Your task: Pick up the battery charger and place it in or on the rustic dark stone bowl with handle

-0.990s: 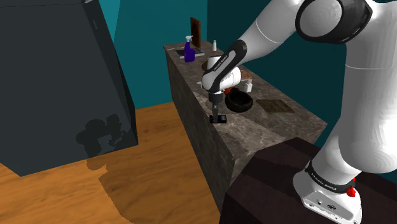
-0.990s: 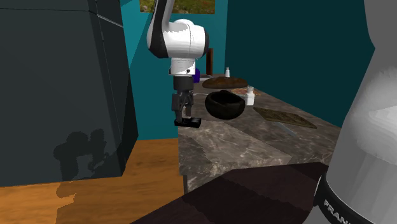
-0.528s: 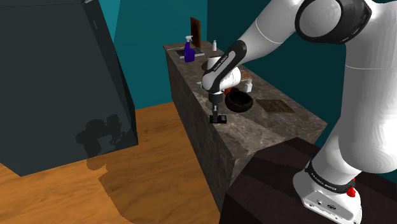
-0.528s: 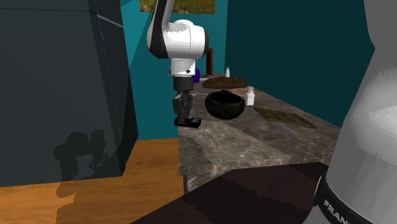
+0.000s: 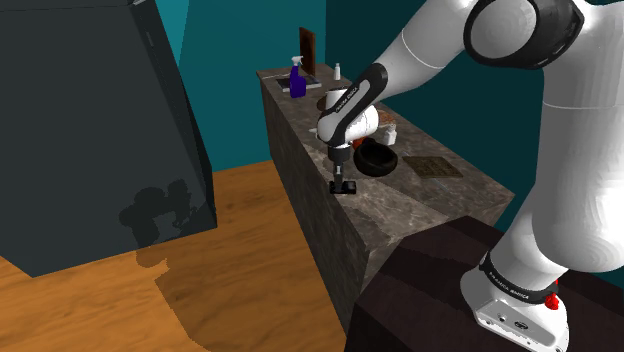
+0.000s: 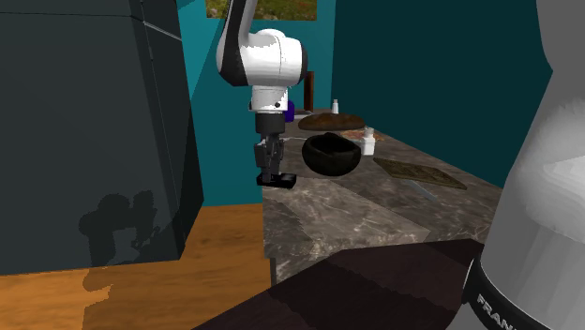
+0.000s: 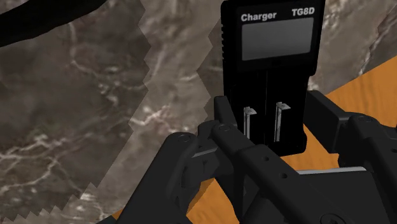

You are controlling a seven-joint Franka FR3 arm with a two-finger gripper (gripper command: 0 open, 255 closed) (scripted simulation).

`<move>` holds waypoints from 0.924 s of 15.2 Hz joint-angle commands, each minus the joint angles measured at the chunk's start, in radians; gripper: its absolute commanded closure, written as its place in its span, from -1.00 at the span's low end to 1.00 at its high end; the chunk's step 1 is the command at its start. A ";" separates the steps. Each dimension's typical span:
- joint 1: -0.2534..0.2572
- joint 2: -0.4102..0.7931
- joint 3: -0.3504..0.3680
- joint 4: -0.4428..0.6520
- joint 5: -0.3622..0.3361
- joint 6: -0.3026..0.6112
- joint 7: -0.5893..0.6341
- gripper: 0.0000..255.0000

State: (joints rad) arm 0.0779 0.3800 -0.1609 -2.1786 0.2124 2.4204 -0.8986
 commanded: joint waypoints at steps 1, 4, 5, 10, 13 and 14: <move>0.001 -0.012 -0.002 -0.001 -0.004 -0.011 0.003 1.00; 0.005 -0.045 -0.008 -0.001 -0.017 -0.043 0.014 1.00; 0.007 -0.056 -0.010 0.000 -0.021 -0.054 0.017 1.00; 0.012 -0.108 -0.019 0.005 -0.040 -0.110 0.034 1.00; 0.014 -0.138 -0.023 0.011 -0.052 -0.144 0.043 1.00; 0.015 -0.148 -0.024 0.013 -0.055 -0.156 0.046 1.00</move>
State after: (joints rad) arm 0.0920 0.2463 -0.1827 -2.1627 0.1619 2.2758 -0.8554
